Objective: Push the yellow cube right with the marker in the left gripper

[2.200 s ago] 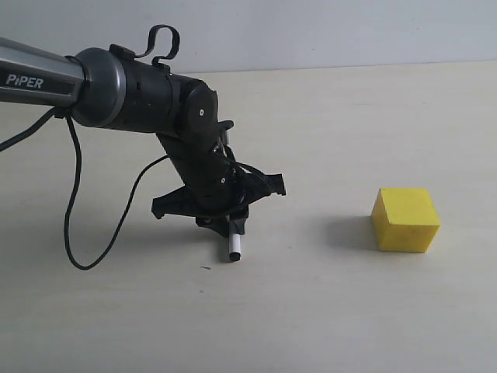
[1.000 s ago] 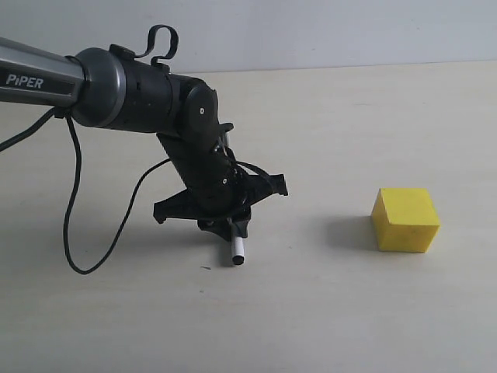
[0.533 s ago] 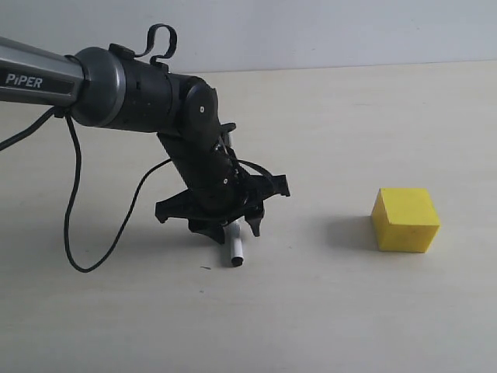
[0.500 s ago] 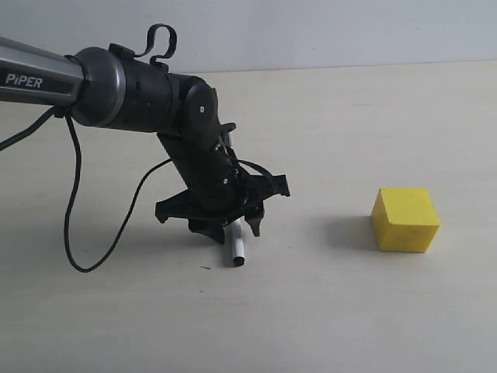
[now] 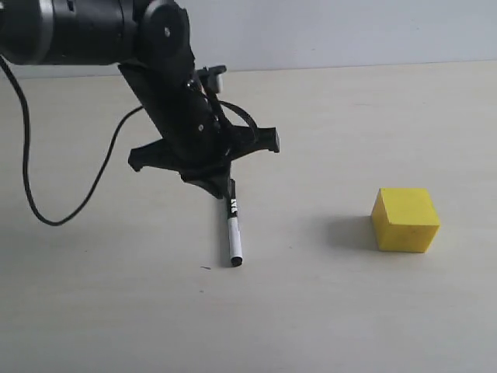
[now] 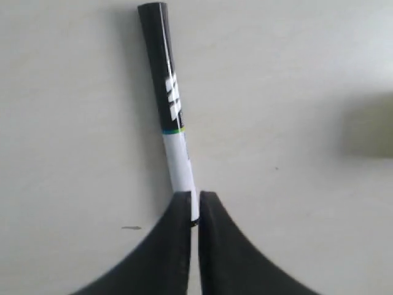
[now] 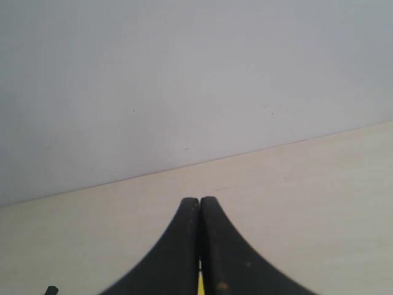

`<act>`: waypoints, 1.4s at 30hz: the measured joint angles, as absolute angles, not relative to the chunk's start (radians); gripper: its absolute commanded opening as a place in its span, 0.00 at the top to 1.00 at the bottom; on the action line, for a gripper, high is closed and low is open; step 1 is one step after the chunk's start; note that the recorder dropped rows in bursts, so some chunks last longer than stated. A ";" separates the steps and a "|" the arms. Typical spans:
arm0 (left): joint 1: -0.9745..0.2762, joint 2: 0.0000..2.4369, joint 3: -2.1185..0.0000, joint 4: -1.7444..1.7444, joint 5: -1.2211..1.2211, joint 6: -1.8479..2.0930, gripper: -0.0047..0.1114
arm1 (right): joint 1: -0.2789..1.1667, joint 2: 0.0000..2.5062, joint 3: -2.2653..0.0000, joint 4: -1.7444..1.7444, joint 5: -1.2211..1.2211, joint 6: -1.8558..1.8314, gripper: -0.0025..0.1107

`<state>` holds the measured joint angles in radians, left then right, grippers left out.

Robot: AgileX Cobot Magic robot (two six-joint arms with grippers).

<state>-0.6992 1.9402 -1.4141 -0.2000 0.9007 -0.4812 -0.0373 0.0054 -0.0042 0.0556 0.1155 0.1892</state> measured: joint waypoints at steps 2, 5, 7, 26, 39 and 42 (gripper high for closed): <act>-0.701 1.899 -1.407 -0.184 0.888 -0.429 0.96 | -0.037 0.005 -0.004 0.056 0.116 0.189 0.98; -0.729 1.816 -1.336 -0.167 0.779 -0.351 0.96 | -0.037 0.005 -0.004 0.056 0.116 0.189 0.98; -0.751 1.758 -1.252 -0.165 0.676 -0.327 0.96 | -0.037 0.005 -0.004 0.056 0.116 0.189 0.98; -0.866 1.199 -0.927 -0.166 0.451 -0.218 0.96 | -0.037 0.005 -0.004 0.056 0.116 0.189 0.98; -0.858 1.157 -0.856 -0.211 0.596 -0.218 0.96 | -0.037 0.005 -0.004 0.056 0.116 0.189 0.98; -0.802 1.059 -0.759 -0.215 0.566 -0.218 0.96 | -0.037 0.005 -0.004 0.056 0.116 0.189 0.98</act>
<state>-0.8016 1.0588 -0.7592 -0.2153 0.5665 -0.2176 -0.0373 0.0054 -0.0042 0.0556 0.1155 0.1892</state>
